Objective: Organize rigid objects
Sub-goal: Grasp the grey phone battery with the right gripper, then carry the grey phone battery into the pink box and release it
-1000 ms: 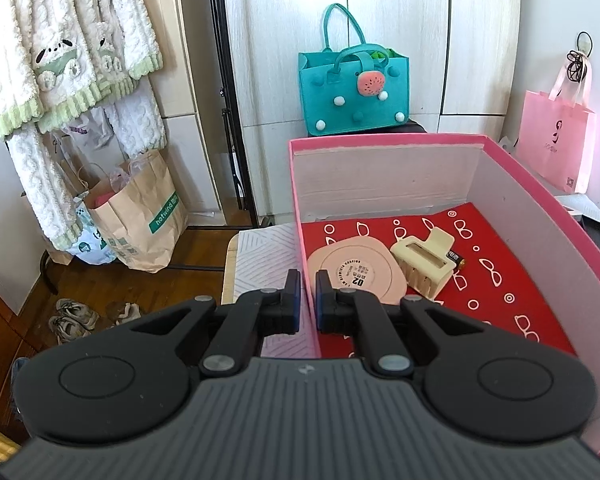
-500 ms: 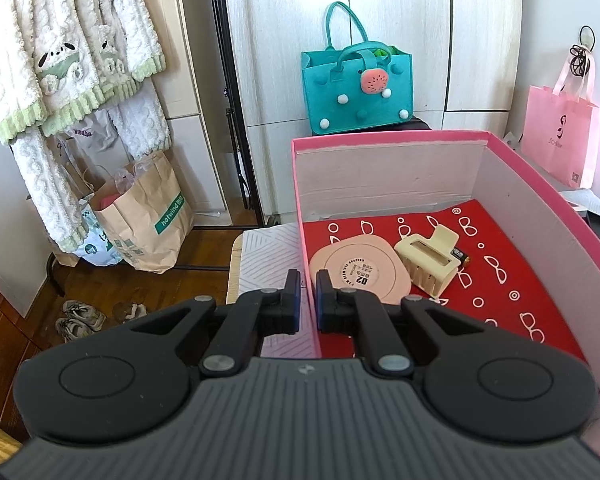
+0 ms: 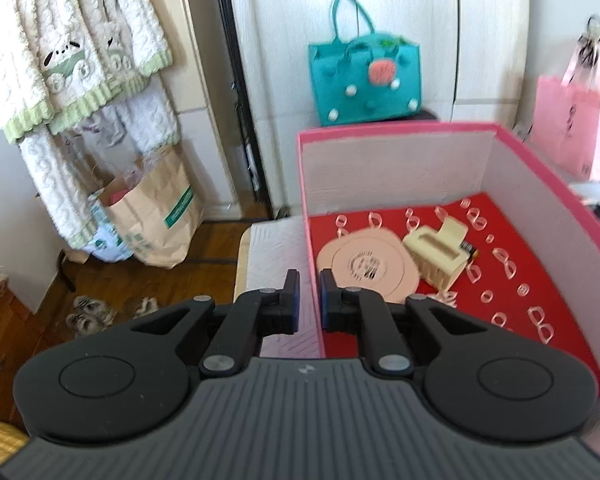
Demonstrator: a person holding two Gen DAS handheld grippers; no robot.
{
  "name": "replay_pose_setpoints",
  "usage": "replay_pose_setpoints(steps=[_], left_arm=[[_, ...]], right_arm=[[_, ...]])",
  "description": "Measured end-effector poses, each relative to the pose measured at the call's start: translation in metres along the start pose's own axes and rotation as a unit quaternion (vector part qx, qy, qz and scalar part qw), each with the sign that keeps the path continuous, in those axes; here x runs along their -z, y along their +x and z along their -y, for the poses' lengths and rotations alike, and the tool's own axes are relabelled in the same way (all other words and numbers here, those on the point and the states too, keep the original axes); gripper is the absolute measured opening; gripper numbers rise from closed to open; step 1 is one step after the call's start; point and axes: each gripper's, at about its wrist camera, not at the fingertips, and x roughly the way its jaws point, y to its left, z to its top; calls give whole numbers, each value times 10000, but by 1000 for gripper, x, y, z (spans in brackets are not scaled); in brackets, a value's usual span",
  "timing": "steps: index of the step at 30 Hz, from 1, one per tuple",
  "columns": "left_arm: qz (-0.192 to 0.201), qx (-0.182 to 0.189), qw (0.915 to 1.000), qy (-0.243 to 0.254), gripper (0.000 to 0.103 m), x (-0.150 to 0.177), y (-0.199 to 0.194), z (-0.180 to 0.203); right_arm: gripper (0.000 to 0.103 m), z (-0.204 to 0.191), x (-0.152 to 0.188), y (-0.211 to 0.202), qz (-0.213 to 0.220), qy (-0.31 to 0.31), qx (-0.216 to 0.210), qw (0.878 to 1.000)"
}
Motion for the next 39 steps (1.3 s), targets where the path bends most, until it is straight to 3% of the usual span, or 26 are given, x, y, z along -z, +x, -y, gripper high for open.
replay_pose_setpoints(steps=[3, 8, 16, 20, 24, 32, 36, 39], left_arm=[[-139, -20, 9999, 50, 12, -3, 2, 0], [-234, -107, 9989, 398, 11, -1, -8, 10], [-263, 65, 9979, 591, 9, 11, -40, 10], [-362, 92, 9980, 515, 11, 13, -38, 6], [-345, 137, 9982, 466, 6, 12, -42, 8], [-279, 289, 9986, 352, 6, 10, -45, 2], [-281, 332, 9988, 237, 6, 9, -44, 0], [-281, 339, 9988, 219, 6, 9, -43, 0]], right_arm=[[65, 8, 2, -4, 119, 122, -12, 9999], [65, 13, 6, -12, 172, 233, 80, 9995], [65, 7, -7, -48, 648, 41, 158, 9978], [65, -6, -32, -74, 1099, -312, -102, 9934], [65, -26, -62, -89, 1346, -791, -681, 9854], [65, -78, -122, -59, 774, -2073, -1414, 9649], [65, -109, -153, -17, 42, -2487, -1792, 9519], [65, -129, -163, 22, -562, -2740, -1801, 9430]])
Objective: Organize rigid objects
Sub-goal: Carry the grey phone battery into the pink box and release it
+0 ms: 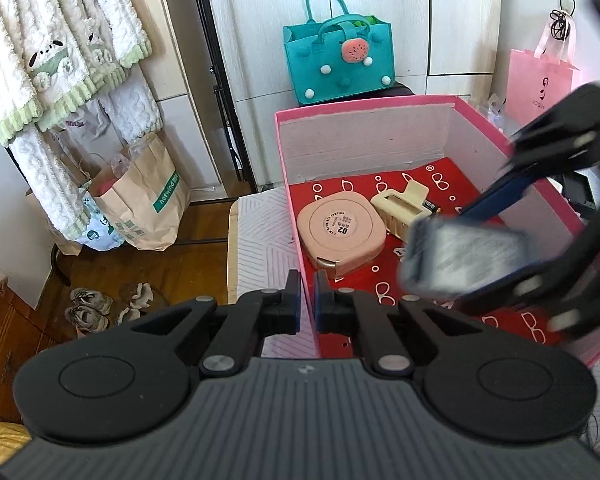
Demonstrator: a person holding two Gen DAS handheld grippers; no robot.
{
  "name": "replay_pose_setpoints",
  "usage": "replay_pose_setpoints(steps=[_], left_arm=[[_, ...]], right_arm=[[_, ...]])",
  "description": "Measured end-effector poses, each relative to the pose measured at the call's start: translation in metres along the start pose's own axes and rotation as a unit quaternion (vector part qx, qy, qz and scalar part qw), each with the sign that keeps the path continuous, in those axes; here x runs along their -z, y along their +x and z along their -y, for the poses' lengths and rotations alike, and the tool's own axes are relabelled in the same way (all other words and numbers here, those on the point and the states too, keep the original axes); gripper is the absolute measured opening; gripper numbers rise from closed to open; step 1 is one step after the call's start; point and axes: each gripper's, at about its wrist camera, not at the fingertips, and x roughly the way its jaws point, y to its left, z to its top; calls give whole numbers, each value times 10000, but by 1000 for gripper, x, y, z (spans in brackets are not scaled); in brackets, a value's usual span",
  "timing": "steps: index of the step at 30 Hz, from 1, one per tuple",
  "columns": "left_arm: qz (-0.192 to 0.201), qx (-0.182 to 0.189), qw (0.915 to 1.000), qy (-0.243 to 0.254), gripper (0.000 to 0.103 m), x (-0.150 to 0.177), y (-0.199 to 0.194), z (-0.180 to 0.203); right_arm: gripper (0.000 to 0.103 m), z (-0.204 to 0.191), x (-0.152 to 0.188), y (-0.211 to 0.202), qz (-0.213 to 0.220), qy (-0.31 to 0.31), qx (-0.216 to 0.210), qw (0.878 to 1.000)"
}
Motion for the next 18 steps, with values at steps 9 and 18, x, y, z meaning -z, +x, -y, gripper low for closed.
replay_pose_setpoints(steps=[9, 18], left_arm=[[27, 281, 9995, -150, 6, 2, 1, -12], [54, 418, 9990, -165, 7, 3, 2, -17]], right_arm=[[65, -10, -21, 63, -1029, -853, -283, 9906], [64, -4, -32, 77, -1072, -1415, -73, 9841]])
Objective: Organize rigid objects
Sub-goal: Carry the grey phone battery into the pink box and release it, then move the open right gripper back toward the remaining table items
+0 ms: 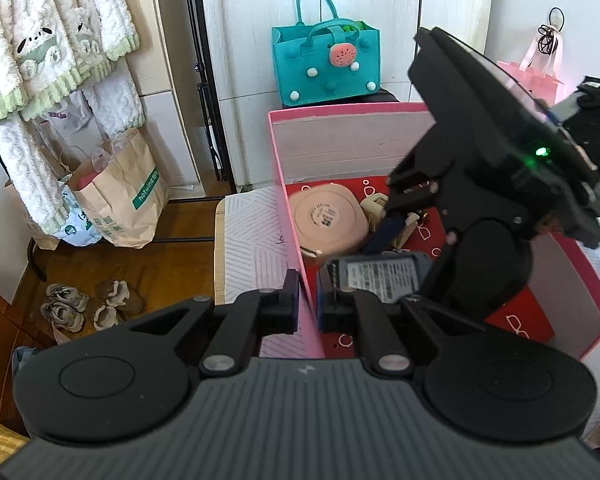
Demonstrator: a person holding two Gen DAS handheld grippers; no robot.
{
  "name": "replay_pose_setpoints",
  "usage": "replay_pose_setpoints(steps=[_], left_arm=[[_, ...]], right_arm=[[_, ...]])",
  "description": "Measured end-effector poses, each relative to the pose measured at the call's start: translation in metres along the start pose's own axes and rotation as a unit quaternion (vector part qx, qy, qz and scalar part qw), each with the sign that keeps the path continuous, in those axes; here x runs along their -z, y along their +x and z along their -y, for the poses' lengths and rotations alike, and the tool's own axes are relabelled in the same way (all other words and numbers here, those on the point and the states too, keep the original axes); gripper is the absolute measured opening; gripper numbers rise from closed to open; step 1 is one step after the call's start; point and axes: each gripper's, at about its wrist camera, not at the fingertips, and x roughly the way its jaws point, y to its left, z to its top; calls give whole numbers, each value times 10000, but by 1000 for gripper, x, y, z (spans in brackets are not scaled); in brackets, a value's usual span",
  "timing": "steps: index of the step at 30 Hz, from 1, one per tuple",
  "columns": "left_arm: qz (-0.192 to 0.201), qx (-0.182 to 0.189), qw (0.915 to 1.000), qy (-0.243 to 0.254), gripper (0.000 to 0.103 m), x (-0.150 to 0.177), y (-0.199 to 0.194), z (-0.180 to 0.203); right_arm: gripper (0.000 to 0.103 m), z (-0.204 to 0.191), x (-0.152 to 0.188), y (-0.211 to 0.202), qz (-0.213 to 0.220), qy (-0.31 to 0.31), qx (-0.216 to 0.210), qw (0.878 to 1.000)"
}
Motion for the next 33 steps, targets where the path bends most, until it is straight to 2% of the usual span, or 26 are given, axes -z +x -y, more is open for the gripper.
replay_pose_setpoints(steps=[3, 5, 8, 11, 17, 20, 23, 28, 33], left_arm=[[17, 1, 10000, 25, 7, 0, 0, 0], [6, 4, 9999, 100, 8, 1, 0, 0], [-8, -3, 9999, 169, 8, 1, 0, 3], [-1, 12, 9999, 136, 8, 1, -1, 3], [37, 31, 10000, 1, 8, 3, -2, 0], [24, 28, 10000, -50, 8, 2, -2, 0], [13, 2, 10000, -59, 8, 1, -1, 1], [19, -86, 10000, -45, 8, 2, -1, 4], [7, -135, 9999, -65, 8, 2, -1, 5]], right_arm=[[64, 0, 0, -2, 50, -57, 247, 9997], [65, 4, 1, -8, 82, 213, 242, 9994], [65, 9, 17, -41, 672, 715, 74, 9951], [66, 8, 44, -83, 1268, 1199, 206, 9844], [70, 1, 106, -139, 2080, 2043, 899, 9523], [70, 1, 136, -154, 2106, 2383, 1275, 9395], [72, 0, 169, -162, 2090, 2769, 1460, 9265], [72, 0, 217, -151, 1847, 3337, 1463, 9127], [72, -6, 259, -125, 1860, 3847, 1450, 8924]])
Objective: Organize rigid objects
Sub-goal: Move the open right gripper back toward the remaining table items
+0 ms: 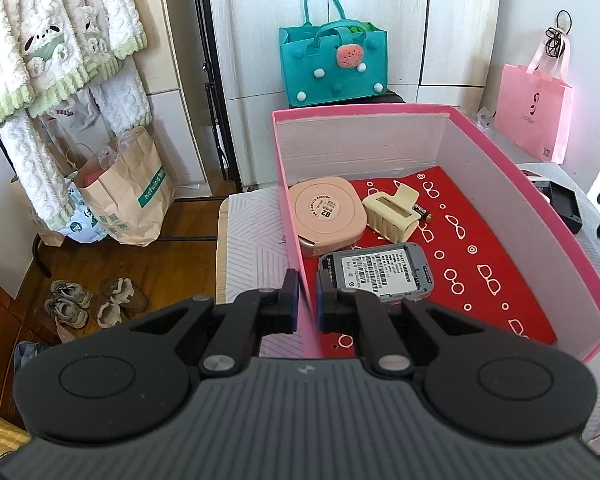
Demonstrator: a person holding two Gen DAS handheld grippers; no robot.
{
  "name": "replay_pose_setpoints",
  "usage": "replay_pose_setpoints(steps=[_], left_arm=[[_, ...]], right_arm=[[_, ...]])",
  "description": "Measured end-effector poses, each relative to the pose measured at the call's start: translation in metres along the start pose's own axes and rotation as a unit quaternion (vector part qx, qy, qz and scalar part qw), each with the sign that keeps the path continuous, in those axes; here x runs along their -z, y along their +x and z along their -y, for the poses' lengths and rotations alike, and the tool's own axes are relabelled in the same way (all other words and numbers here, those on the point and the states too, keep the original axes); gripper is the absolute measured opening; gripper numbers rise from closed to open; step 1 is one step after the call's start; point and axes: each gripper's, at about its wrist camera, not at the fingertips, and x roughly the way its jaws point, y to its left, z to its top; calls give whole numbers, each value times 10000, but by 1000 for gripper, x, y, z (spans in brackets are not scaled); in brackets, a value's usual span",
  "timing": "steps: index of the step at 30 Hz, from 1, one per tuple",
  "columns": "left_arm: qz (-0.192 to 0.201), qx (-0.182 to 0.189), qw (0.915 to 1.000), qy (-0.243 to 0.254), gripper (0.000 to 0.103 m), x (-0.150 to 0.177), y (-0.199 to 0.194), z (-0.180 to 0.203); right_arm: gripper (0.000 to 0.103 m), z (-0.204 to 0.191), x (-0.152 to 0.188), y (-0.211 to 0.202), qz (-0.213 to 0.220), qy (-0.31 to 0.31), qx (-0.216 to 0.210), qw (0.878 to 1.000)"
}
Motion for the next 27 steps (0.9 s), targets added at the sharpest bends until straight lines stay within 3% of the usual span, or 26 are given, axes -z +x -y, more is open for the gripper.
replay_pose_setpoints(steps=[8, 15, 20, 22, 27], left_arm=[[-127, -56, 9999, -8, 8, -1, 4, 2], [-189, -90, 9998, -37, 8, -3, 5, 3], [-204, -113, 9997, -28, 8, -3, 5, 3], [-213, -135, 9997, -8, 8, -3, 5, 3], [-241, -150, 9996, 17, 8, -3, 6, 5]], right_arm=[[71, 18, 32, 16, 228, 120, 198, 9995], [71, 40, 5, 32, 514, -67, 498, 9974], [75, 55, -22, 65, 332, -260, 461, 9980], [85, 66, -29, 79, 279, -115, 417, 9987], [86, 81, -38, 98, 55, -322, 137, 9994]])
